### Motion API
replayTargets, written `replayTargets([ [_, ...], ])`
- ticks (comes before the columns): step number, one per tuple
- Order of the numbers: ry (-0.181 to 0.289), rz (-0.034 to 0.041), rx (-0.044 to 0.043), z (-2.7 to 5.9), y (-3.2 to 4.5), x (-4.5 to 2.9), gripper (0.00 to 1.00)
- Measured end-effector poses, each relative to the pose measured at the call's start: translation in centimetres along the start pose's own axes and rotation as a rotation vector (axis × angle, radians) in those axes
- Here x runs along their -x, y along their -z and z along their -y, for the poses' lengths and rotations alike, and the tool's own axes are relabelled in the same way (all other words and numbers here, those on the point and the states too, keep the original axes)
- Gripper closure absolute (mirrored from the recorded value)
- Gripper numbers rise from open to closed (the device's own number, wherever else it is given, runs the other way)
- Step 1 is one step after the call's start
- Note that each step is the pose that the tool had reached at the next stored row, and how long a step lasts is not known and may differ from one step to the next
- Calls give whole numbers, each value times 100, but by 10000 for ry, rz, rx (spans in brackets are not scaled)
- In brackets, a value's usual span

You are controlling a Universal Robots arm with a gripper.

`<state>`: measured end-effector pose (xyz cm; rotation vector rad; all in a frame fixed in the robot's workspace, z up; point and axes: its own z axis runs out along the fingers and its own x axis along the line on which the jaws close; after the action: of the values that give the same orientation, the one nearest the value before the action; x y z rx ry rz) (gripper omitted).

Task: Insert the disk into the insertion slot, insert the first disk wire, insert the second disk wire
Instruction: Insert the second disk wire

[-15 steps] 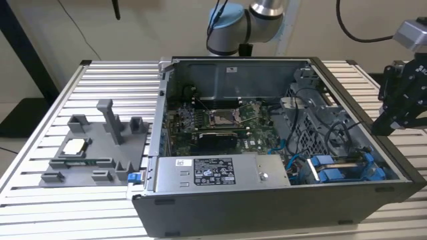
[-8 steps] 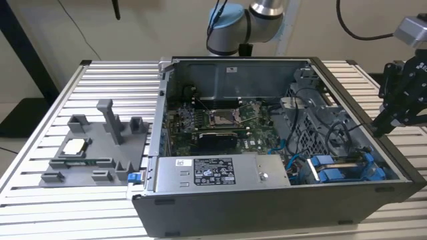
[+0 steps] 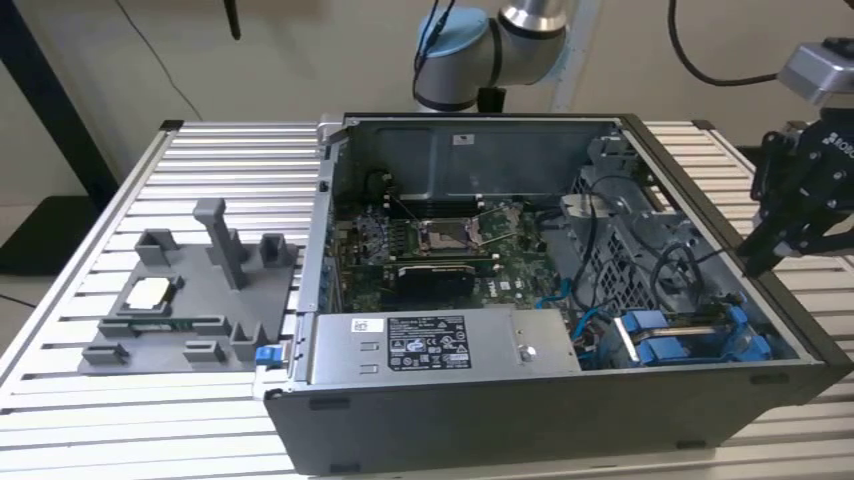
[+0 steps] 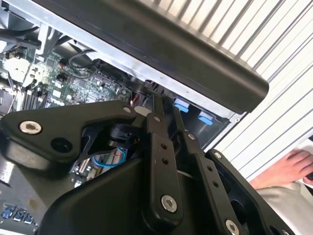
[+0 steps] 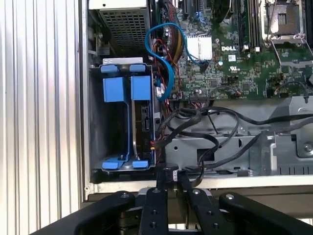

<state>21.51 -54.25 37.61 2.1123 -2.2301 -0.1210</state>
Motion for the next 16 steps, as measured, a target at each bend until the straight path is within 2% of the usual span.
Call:
replayTargets([
  [3, 3, 8, 7, 9, -6, -1, 76],
  [5, 2, 17, 71, 27, -1, -9, 76],
  [8, 2, 16, 94, 40, 1, -12, 76],
  [10, 1, 20, 114, 48, 2, -26, 75],
  [11, 2, 26, 133, 52, 2, -37, 68],
  [16, 3, 47, 204, 63, 1, -77, 68],
])
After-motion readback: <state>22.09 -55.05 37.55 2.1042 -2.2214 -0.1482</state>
